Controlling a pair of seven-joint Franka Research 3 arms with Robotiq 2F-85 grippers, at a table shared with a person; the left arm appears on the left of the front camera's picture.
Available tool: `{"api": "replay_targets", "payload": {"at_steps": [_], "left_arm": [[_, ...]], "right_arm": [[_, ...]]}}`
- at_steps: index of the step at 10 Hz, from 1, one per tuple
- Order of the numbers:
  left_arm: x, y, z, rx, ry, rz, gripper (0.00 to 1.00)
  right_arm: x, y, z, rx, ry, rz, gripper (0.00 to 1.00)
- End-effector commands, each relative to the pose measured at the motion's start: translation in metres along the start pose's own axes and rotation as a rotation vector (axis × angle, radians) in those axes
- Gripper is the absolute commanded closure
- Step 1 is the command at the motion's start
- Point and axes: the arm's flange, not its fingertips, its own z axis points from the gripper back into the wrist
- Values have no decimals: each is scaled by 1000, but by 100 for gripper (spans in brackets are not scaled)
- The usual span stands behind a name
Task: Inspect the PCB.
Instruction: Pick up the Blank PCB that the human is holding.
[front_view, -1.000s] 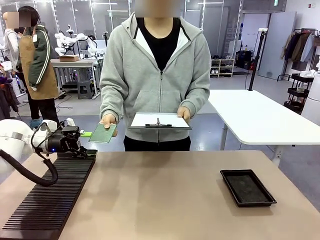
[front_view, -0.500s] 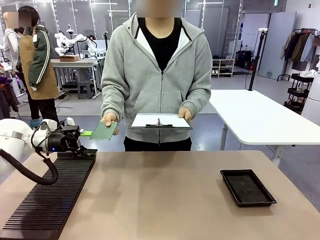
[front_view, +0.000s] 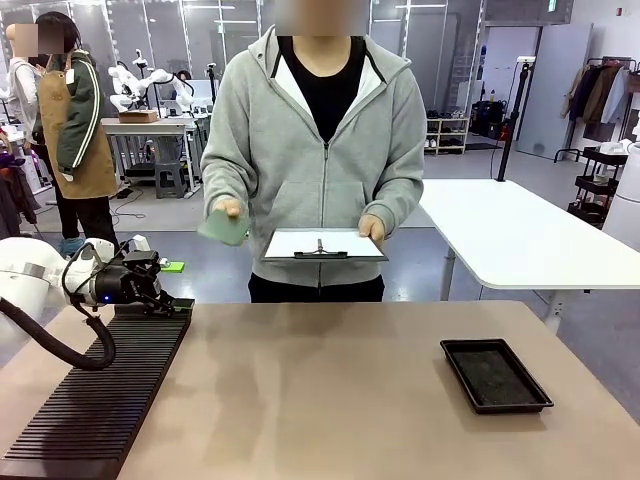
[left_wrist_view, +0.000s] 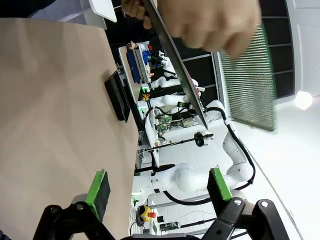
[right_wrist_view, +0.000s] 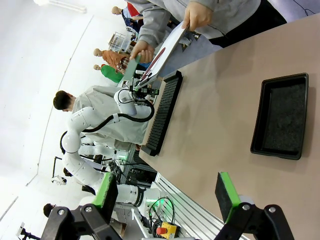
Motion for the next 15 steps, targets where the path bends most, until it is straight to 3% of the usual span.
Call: {"api": "replay_targets", "payload": {"at_steps": [1,15], "left_arm": [[0,0,-1,-2,1,-4,0],[0,0,-1,-2,1,-4,0]], "right_arm": [[0,1,1,5,-2,3,0],[0,1,1,5,-2,3,0]]}}
